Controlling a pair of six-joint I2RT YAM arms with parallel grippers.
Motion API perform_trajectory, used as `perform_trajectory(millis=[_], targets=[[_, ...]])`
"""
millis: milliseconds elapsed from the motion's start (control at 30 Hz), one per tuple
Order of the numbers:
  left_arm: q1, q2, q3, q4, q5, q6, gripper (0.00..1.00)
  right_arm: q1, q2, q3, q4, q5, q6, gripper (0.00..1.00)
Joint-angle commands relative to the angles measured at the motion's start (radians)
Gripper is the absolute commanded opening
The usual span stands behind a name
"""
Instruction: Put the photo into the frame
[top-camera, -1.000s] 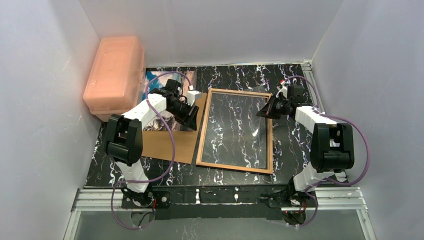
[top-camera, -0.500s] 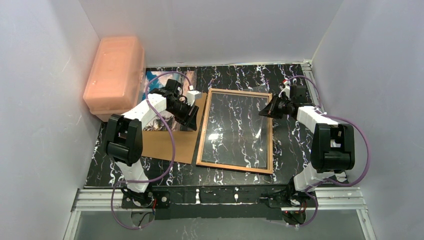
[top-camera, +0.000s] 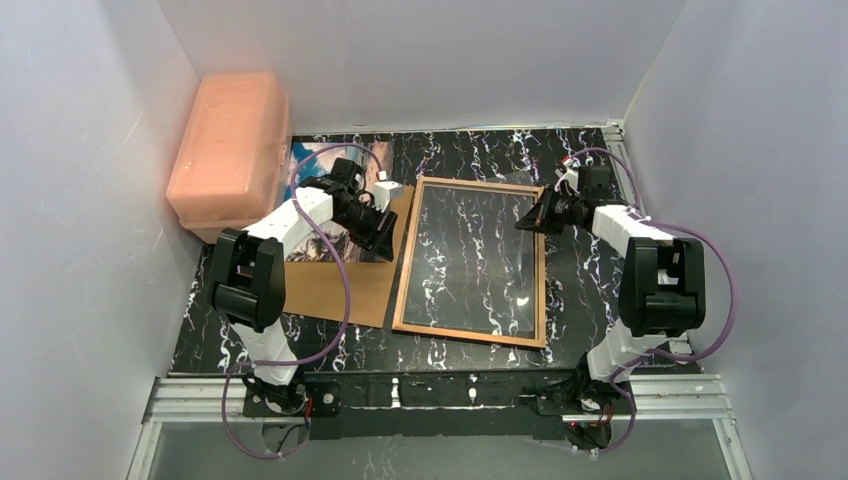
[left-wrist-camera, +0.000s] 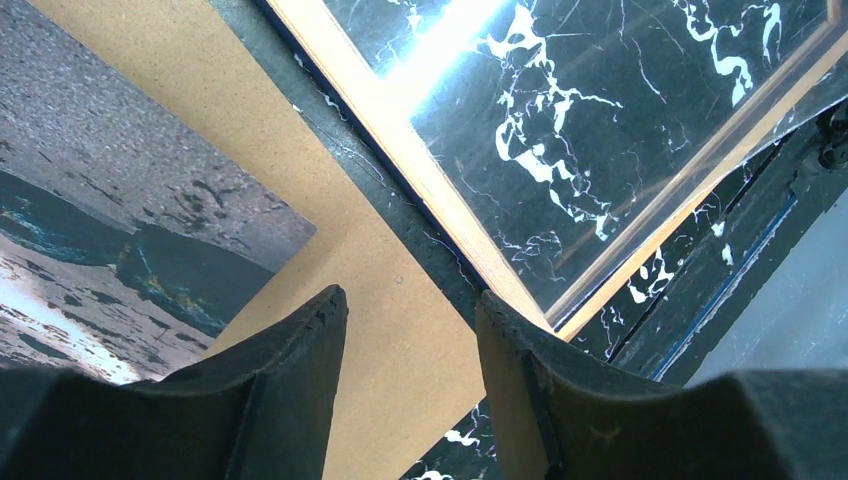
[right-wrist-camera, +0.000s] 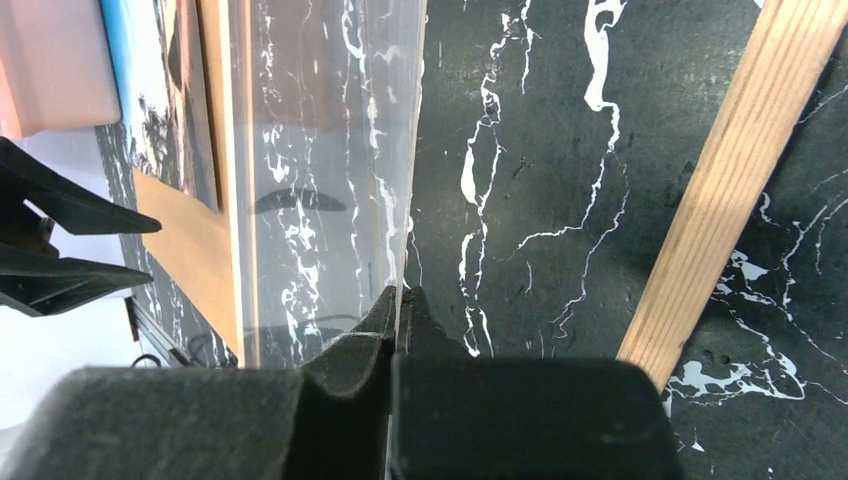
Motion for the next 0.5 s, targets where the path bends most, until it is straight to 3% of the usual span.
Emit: perform_trajectory(millis=[0,467], targets=[[-0.006,-0.012,0.005,-0.016,0.011,0.006,0.48,-0.005,0.014,0.056,-0.038,-0.032,-0.038,0.01],[-0.029,-0.011,0.001,-0.004,-0.013,0.006,0.47,-0.054,0.011,0.043,-0.049,-0.047,-0.041,0.01]])
